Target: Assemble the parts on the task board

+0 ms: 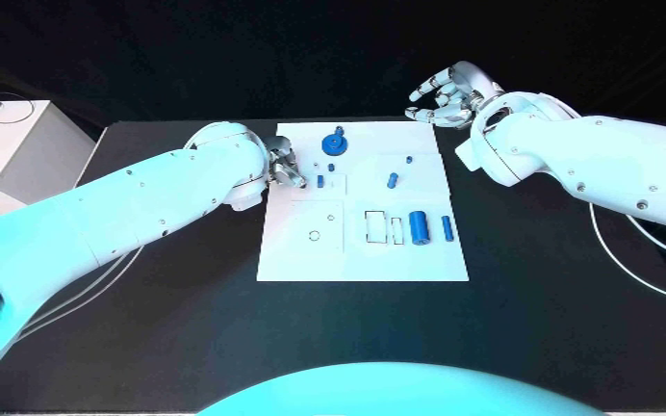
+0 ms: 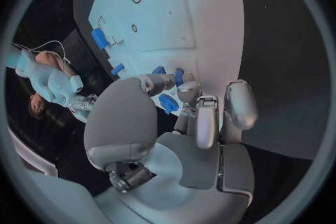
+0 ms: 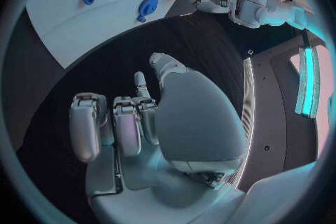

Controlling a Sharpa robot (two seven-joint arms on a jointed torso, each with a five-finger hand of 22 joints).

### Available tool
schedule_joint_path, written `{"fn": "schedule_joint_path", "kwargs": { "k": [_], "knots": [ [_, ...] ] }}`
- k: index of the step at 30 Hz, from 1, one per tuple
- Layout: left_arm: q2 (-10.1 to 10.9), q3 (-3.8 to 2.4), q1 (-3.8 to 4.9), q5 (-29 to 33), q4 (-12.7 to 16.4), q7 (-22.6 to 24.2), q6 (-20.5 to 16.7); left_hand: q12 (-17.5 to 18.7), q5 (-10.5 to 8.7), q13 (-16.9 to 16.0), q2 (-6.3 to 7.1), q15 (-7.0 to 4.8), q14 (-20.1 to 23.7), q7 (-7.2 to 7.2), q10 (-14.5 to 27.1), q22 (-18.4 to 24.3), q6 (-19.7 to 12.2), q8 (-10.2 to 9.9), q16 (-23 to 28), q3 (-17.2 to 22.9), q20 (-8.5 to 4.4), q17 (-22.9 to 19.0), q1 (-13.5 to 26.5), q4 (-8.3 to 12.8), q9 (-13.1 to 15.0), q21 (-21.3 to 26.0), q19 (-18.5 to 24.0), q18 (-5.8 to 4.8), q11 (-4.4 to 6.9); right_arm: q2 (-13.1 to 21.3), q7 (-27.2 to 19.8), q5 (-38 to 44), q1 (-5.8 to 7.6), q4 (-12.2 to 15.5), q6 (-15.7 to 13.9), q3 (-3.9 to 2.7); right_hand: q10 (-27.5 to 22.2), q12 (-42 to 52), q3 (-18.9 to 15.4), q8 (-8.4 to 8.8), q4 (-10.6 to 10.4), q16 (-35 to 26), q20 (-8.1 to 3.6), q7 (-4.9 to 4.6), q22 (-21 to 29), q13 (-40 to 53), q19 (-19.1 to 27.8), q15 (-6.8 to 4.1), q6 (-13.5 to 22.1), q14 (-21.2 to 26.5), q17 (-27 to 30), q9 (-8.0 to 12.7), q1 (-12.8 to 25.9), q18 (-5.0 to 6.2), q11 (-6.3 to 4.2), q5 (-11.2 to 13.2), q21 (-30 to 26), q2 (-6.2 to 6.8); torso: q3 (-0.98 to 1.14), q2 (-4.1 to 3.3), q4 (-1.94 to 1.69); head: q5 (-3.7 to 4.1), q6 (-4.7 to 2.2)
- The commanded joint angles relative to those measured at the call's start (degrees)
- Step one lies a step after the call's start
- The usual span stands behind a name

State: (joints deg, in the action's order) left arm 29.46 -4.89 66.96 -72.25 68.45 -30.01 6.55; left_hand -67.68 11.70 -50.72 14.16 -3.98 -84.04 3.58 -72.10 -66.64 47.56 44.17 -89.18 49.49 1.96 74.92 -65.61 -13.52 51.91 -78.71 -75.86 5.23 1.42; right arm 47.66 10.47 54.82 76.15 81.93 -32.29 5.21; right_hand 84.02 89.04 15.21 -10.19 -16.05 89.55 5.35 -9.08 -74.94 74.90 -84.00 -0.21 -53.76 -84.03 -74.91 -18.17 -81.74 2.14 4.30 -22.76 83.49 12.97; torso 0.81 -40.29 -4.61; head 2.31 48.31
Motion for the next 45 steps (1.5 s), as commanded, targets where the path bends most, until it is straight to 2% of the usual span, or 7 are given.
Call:
{"fn": "schedule_joint_path", "kwargs": {
  "k": [1,9,14,26,30,37,45],
  "knots": [
    [-0.34,0.18,-0.51,0.31,-0.37,-0.25,1.27,-0.33,0.25,0.17,-0.33,-0.5,-5.63,-0.84,-0.3,0.0,0.83,0.33,-0.38,9.01,0.04,14.09,0.59,8.68,7.17,-0.23,-0.4,-0.11,0.0,0.03,-0.45,0.62,-0.02,0.14,0.64,-0.02,4.61,-0.33,0.48,-0.28,-0.01,-0.19,0.15,-0.01,-7.99,13.91,-3.17,0.03,0.49,-5.55,-13.34,-0.1,0.45,-0.17,-0.05,-0.37,-0.37,0.27,0.04,0.01,0.07,0.02,0.1],
    [-0.82,0.19,-1.01,0.86,-0.66,-0.21,1.83,-0.01,-0.15,0.96,-0.14,-0.53,-5.69,-1.03,-0.24,0.02,0.9,0.51,-0.46,8.54,0.02,14.27,1.71,8.14,7.21,-0.19,-0.38,-0.11,0.09,0.04,-0.48,0.63,-0.02,0.18,0.63,-0.02,4.61,-0.33,0.48,-0.28,-0.01,-0.19,0.15,-0.01,-7.99,13.91,-3.17,0.03,0.49,-5.55,-13.34,-0.1,0.45,-0.17,-0.05,-0.37,-0.37,0.27,0.04,0.0,0.08,0.19,0.24],
    [-0.83,0.19,-1.11,1.08,-0.74,-0.2,2.46,0.09,-0.32,1.28,0.13,-0.59,-5.73,-1.2,-0.27,-0.02,0.94,0.58,-0.51,8.03,-0.01,14.38,2.35,7.76,7.19,-0.17,-0.39,-0.12,0.2,0.06,-0.49,0.63,-0.02,0.18,0.6,-0.02,4.61,-0.33,0.48,-0.28,-0.01,-0.19,0.15,-0.01,-7.99,13.91,-3.17,0.03,0.49,-5.55,-13.34,-0.1,0.45,-0.17,-0.05,-0.37,-0.37,0.27,-0.02,0.07,-0.04,0.34,0.36],
    [-0.74,0.19,-1.15,1.24,-1.09,-0.24,3.33,-0.03,-0.82,1.71,0.59,-0.94,-5.7,-1.82,-0.37,0.09,1.55,0.59,-0.47,4.07,-0.33,14.3,4.31,5.19,6.68,0.07,-0.37,-0.12,0.63,0.07,-0.52,0.63,-0.02,0.33,0.57,-0.02,4.58,-0.37,0.8,-0.37,-0.03,-0.26,0.13,-0.01,-7.82,13.88,-3.11,0.01,0.52,-5.51,-13.16,-0.15,0.63,-0.12,-0.05,-0.64,-0.56,0.41,-0.04,0.05,-0.04,0.28,0.44],
    [-0.68,0.19,-1.16,1.23,-1.15,-0.24,3.36,-0.09,-0.69,1.71,0.2,-1.03,-5.75,-1.96,-0.42,0.04,1.56,0.54,-0.53,3.91,-0.39,14.44,3.72,5.29,6.58,0.07,-0.42,-0.13,0.77,0.07,-0.52,0.63,-0.02,0.33,0.58,-0.02,4.58,-0.37,0.8,-0.37,-0.03,-0.26,0.13,-0.01,-7.82,13.88,-3.11,0.01,0.52,-5.51,-13.16,-0.15,0.63,-0.12,-0.05,-0.64,-0.56,0.41,-0.06,0.04,-0.04,0.25,0.57],
    [-0.44,0.19,-1.19,1.31,-1.06,-0.21,2.92,0.28,0.03,2.39,-0.7,-1.09,-5.74,-1.73,-0.08,0.13,1.01,0.53,-0.52,6.14,-0.53,14.41,1.35,6.71,6.53,0.15,-0.42,-0.12,0.73,0.04,-0.52,0.62,-0.03,0.32,0.63,-0.02,4.58,-0.37,0.8,-0.37,-0.03,-0.26,0.13,-0.01,-7.82,13.88,-3.11,0.01,0.52,-5.51,-13.16,-0.15,0.63,-0.12,-0.05,-0.64,-0.56,0.41,-0.04,-0.07,0.02,0.28,0.57],
    [-0.48,0.18,-1.19,1.76,-1.12,-0.2,2.59,0.12,-0.72,2.54,0.12,-0.91,-5.73,-1.69,-0.23,0.14,1.2,0.85,-0.5,4.86,-0.37,14.38,2.98,5.17,6.56,0.21,-0.42,-0.13,0.56,-0.02,-0.55,0.63,-0.04,0.31,0.61,-0.02,4.58,-0.37,0.8,-0.37,-0.03,-0.26,0.13,-0.01,-7.82,13.88,-3.11,0.01,0.52,-5.51,-13.16,-0.15,0.63,-0.12,-0.05,-0.64,-0.56,0.41,-0.03,-0.01,-0.03,0.37,0.71]
  ]
}}
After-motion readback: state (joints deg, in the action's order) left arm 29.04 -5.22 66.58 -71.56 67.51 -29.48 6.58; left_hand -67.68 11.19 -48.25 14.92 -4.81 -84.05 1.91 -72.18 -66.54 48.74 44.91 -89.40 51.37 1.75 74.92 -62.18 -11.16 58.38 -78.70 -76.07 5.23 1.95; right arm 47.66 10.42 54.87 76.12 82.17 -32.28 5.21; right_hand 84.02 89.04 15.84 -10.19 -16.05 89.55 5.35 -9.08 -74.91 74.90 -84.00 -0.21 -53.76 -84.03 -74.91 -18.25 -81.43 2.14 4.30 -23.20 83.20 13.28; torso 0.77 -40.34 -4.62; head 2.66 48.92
